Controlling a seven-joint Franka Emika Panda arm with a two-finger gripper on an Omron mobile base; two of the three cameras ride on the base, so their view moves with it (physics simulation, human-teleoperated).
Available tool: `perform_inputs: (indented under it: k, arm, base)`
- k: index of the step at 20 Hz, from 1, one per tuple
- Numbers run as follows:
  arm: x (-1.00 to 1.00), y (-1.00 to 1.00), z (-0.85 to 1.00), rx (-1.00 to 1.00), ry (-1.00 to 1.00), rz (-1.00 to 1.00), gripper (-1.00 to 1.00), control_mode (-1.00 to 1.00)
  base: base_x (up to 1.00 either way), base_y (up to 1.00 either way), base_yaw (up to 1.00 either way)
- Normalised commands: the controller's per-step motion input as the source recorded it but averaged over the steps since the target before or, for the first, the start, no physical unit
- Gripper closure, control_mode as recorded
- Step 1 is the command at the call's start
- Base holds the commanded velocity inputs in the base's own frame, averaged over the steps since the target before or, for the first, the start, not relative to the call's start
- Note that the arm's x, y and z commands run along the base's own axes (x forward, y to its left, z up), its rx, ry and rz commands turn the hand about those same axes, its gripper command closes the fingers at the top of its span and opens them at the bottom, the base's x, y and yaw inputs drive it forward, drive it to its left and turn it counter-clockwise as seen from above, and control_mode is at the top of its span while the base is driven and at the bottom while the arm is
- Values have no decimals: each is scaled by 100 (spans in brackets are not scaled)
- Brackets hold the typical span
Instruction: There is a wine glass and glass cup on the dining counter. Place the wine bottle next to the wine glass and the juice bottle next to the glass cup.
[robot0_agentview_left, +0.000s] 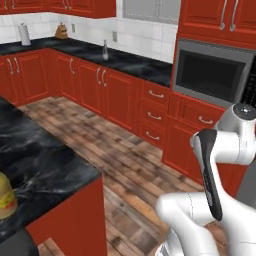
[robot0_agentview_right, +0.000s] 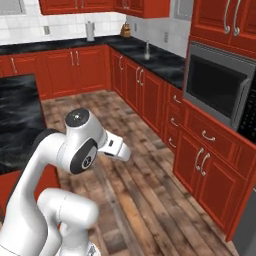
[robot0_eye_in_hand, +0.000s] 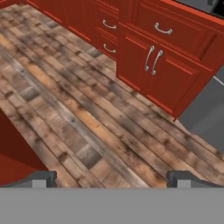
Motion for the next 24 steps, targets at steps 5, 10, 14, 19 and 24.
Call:
perform_inputs:
  k: [5,10,14,19,24]
  arm:
    - [0,0,0,0,0,0,-100,100]
    - [0,0,0,0,0,0,-100,100]
    - [0,0,0,0,0,0,-100,100]
    - [0,0,0,0,0,0,-100,100]
    - [0,0,0,0,0,0,-100,100]
  base:
    - [61,-36,18]
    - [72,-35,15]
    - [79,-27,14]
    - [88,-8,29]
    - [84,-2,37]
